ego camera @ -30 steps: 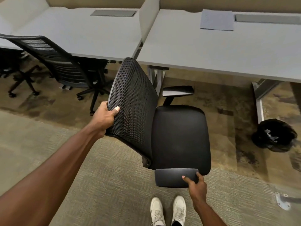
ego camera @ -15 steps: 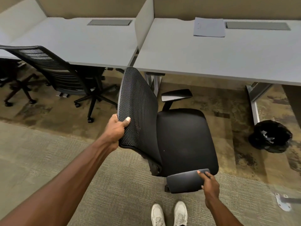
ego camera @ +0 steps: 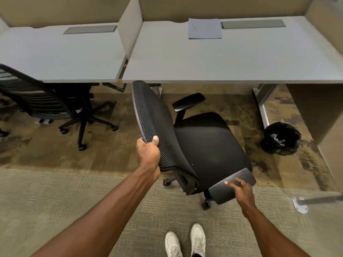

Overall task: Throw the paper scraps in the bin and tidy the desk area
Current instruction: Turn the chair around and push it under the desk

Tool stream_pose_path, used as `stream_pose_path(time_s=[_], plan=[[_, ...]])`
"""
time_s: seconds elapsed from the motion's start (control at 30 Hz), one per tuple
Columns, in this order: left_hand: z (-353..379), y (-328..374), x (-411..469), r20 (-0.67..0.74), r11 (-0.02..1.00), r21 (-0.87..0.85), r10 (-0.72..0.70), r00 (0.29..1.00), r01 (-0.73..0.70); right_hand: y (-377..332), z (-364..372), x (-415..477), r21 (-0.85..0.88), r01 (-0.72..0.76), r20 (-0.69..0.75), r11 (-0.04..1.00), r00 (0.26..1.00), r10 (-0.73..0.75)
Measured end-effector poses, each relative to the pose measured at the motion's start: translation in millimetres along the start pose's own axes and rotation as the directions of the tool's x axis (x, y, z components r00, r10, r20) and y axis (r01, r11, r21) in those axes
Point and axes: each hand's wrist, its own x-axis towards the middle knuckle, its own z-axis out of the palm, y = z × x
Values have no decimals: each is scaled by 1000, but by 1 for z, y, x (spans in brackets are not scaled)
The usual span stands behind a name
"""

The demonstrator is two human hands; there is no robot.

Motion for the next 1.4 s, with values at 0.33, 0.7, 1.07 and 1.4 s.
stream_pose_path(time_s=[0.33,0.7,1.07,1.4], plan=[[118,-47,-45,172,995,4,-98,980,99,-37,-10,-15,49,197,51,979,979,-199],[219,-58,-88,514,957,71,-277,812,282,-82,-90,40,161,379,-123,911,924,-362],[301,-65,-113,555,966,111,-254,792,232,-125,-171,128,-105,494,-90,863,859,-503],[336,-24,-64,481,974,87,-227,847,211,-157,-206,165,-81,537,-100,840,834,-543]])
